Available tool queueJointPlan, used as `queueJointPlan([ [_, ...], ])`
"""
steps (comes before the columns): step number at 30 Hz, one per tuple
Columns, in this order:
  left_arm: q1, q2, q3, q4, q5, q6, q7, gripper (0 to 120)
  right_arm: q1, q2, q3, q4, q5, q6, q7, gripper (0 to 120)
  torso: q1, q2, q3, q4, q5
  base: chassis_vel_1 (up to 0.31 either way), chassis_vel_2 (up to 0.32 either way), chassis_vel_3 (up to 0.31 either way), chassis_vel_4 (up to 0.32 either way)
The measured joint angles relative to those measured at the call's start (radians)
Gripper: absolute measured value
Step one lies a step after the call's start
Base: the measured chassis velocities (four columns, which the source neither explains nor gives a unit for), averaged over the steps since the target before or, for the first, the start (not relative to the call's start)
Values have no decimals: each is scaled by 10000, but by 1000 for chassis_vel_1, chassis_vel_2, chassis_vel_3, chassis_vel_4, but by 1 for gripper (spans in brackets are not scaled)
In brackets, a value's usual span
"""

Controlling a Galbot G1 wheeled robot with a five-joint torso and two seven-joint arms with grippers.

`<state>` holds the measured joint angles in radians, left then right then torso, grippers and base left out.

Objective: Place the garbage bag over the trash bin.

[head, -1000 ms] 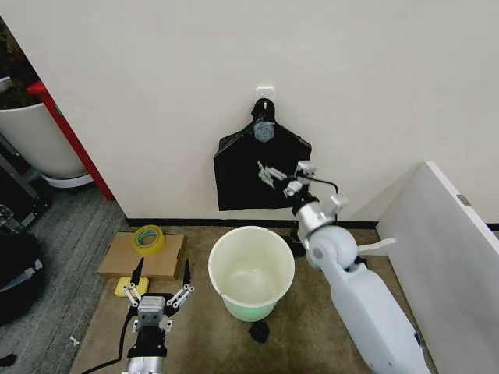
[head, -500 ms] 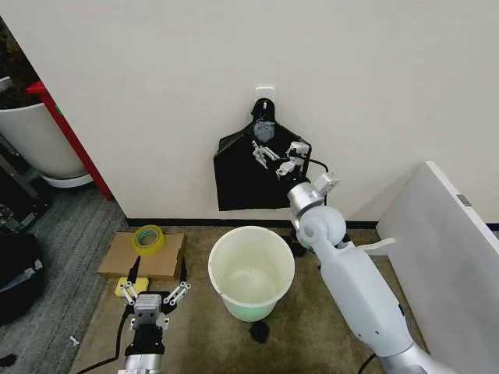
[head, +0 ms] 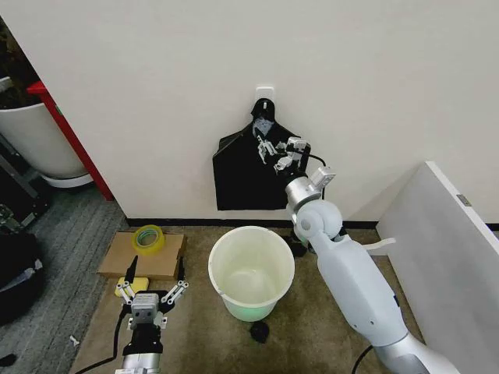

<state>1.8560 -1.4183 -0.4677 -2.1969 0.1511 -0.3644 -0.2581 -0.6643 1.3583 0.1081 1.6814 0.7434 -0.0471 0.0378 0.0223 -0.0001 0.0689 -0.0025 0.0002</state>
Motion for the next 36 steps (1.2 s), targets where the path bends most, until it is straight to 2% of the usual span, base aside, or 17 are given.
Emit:
queueJointPlan([
  [2, -11, 5, -19, -12, -41, 6, -25, 99, 0, 17, 15, -19, -9, 0, 2, 10, 0, 0, 0, 0, 0, 0, 0, 0, 0],
  [5, -35, 1, -31, -14, -115, 17, -39, 99, -77, 1, 42, 19, -22, 16, 4, 0, 0, 0, 0, 0, 0, 0, 0, 0, 0],
  [15, -131, -9, 8, 61, -133, 25, -50, 99, -853, -351, 86, 658, -478, 141, -132, 0, 0, 1, 0, 1, 1, 0, 0, 0, 0],
  [20, -212, -89, 87, 137, -137, 26, -62, 99, -2177, -825, 240, 1491, -1340, 335, -464, 0, 0, 2, -1, 0, 1, 0, 0, 0, 0],
  [28, -320, -46, 206, 266, -143, 38, -64, 99, -4060, -1134, 532, 2549, -2392, 705, -834, 0, -1, 2, -1, 0, 1, 0, 0, 0, 0],
  [36, -375, 29, 276, 272, -153, 69, -59, 99, -6316, -1491, 813, 3350, -3831, 1543, -1373, 0, -2, 2, -2, -1, 0, 0, 0, 0, 0],
])
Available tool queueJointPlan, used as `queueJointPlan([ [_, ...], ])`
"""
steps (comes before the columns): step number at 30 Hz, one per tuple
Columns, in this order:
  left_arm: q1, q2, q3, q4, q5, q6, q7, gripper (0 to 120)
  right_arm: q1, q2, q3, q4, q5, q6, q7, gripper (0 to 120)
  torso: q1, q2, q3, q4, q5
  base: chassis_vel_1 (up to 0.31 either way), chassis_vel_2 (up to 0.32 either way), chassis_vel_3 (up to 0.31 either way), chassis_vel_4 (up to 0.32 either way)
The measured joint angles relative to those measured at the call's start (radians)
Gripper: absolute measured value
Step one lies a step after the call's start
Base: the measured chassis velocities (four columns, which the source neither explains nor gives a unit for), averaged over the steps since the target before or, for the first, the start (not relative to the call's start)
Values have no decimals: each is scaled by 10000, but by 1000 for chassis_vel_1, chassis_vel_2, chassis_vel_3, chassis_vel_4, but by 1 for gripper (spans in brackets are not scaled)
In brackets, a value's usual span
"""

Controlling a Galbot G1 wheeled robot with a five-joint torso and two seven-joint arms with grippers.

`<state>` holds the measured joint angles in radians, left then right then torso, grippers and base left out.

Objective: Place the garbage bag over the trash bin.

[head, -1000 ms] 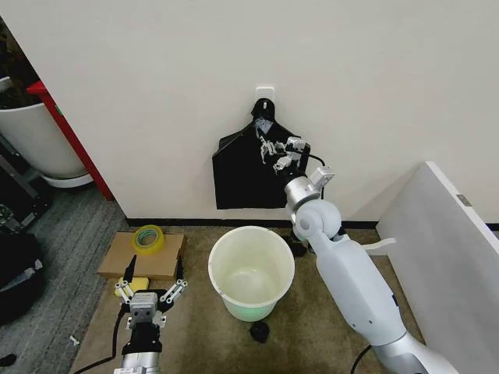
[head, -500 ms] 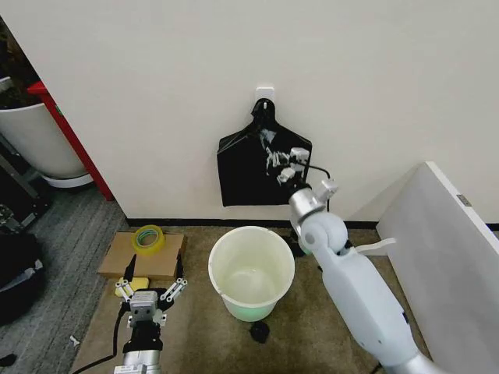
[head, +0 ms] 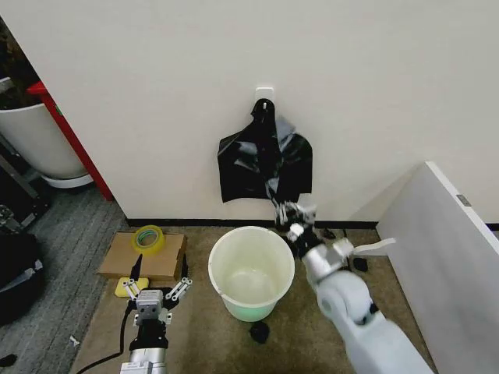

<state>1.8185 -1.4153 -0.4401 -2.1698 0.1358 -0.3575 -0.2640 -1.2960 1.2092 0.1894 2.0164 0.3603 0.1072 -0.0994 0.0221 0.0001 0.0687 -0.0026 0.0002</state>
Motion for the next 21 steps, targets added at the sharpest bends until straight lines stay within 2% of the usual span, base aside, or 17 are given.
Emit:
queueJointPlan([
  [5, 1, 54, 7, -25, -23, -1, 0, 99, -857, -142, 72, 240, -663, 408, -247, 0, 0, 0, 0, 1, 0, 0, 0, 0, 0],
  [15, -19, 91, 44, -36, -36, -4, 1, 99, -1678, -243, 152, 305, -1510, 970, -587, 0, 0, 0, 0, 2, 1, 0, 0, 0, 0],
  [21, -40, 104, 99, -34, -37, -5, 1, 99, -2441, -588, 475, 296, -2264, 1670, -1025, 0, 1, 0, 1, 1, 1, 0, 0, 0, 0],
])
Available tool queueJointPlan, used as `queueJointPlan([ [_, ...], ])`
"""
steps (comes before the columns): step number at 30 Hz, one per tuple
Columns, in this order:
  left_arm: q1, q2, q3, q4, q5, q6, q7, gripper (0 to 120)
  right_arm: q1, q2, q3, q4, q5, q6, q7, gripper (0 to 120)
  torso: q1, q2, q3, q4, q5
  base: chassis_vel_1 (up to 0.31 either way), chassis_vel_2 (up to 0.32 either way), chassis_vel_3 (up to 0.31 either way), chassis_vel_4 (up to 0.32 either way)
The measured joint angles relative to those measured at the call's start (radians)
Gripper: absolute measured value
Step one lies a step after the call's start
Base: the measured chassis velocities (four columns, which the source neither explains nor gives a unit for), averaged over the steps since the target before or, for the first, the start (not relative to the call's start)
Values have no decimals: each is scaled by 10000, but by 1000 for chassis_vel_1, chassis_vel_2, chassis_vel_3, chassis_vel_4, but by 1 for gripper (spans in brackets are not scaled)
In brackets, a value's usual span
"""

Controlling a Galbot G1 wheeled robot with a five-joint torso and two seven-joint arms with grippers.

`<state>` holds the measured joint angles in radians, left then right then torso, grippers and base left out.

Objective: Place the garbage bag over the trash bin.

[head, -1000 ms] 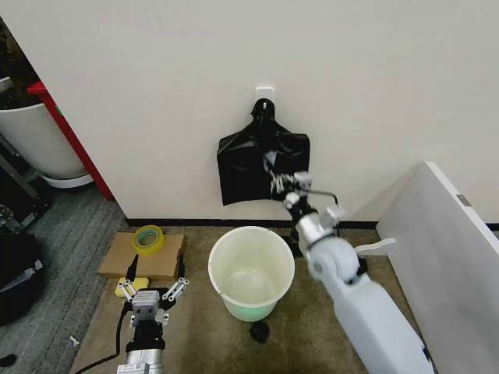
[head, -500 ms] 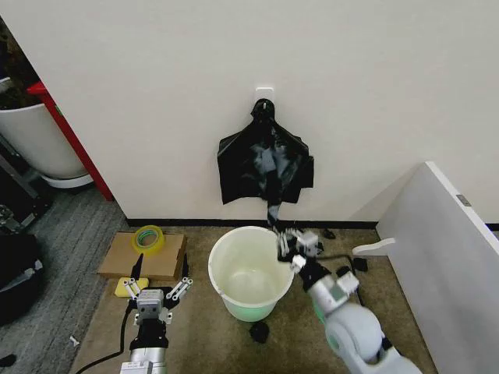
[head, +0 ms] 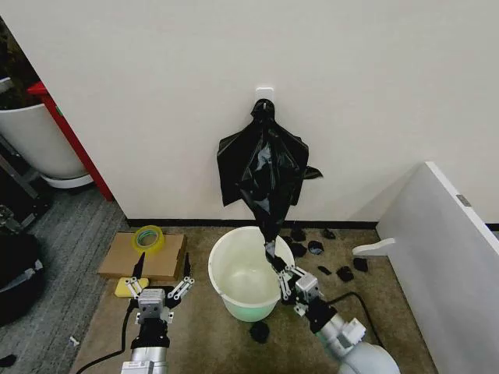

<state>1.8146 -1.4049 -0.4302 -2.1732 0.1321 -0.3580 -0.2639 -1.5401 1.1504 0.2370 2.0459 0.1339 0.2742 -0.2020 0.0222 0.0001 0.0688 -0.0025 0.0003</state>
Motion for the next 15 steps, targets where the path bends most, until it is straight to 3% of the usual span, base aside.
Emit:
queueJointPlan([
  [15, 66, 31, -11, -78, 15, -18, -6, 99, -576, -339, 535, -170, -898, 1439, -1659, 0, 0, 0, 0, 0, 0, 0, 0, 0, 0],
])
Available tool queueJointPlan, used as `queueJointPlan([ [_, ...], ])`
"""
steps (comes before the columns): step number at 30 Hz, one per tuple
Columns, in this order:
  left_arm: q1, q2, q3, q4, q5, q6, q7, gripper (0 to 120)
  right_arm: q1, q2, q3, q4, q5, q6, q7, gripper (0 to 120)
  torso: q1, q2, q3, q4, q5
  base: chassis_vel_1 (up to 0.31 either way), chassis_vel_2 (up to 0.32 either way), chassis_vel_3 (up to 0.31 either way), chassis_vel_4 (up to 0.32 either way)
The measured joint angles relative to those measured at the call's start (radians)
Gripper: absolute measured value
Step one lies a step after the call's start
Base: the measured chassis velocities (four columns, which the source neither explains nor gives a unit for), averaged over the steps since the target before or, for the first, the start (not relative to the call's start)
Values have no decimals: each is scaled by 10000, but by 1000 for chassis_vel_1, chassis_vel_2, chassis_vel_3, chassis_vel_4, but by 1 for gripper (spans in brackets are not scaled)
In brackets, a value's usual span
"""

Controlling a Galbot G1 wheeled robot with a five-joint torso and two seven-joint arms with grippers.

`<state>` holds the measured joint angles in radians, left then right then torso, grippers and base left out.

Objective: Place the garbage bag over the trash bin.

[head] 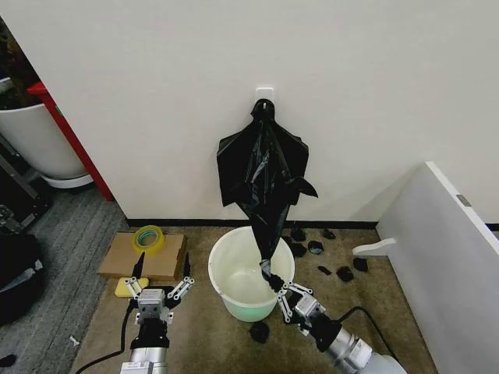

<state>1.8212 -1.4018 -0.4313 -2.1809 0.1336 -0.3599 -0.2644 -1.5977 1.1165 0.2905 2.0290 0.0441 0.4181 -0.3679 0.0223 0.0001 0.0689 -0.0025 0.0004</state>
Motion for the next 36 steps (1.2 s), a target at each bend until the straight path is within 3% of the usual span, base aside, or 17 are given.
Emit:
queueJointPlan([
  [8, -23, 3, 4, -7, 1, -2, -6, 99, 30, 56, 290, -314, 182, 446, -1157, 0, 0, 0, 0, -1, -1, 0, 0, 0, 0],
  [17, -21, 54, -33, -65, -27, 0, -25, 99, 306, 157, 260, -430, 78, 546, -1358, 0, 0, -2, 1, 0, -1, 0, 0, 0, 0],
  [25, -230, 640, 35, -403, -268, 233, 75, 99, 620, 304, 56, -81, 105, -71, 714, 0, 0, -2, 1, 1, -4, 0, 0, 0, 0],
  [28, -834, 1817, 33, -518, -1025, 542, 285, 99, 865, 403, -21, 107, 1, -303, 1566, 0, 0, -2, 1, 1, -4, 0, 0, 0, 0],
  [32, -2041, 3955, 96, -727, -2618, 1197, 485, 100, 964, 486, 0, 257, -788, -568, 2274, 0, 1, -2, 1, -3, -4, 0, 0, 0, 0],
  [33, -2041, 3955, 96, -727, -2618, 1197, 485, 100, 964, 486, 0, 257, -788, -568, 2274, 0, 1, -2, 1, -3, -4, 0, 0, 0, 0],
  [36, -3324, 5109, 555, -942, -3720, 1814, 619, 100, 1036, 578, 50, 262, -1246, -680, 2601, 0, 2, -2, 2, -4, -6, 0, 0, 0, 0],
])
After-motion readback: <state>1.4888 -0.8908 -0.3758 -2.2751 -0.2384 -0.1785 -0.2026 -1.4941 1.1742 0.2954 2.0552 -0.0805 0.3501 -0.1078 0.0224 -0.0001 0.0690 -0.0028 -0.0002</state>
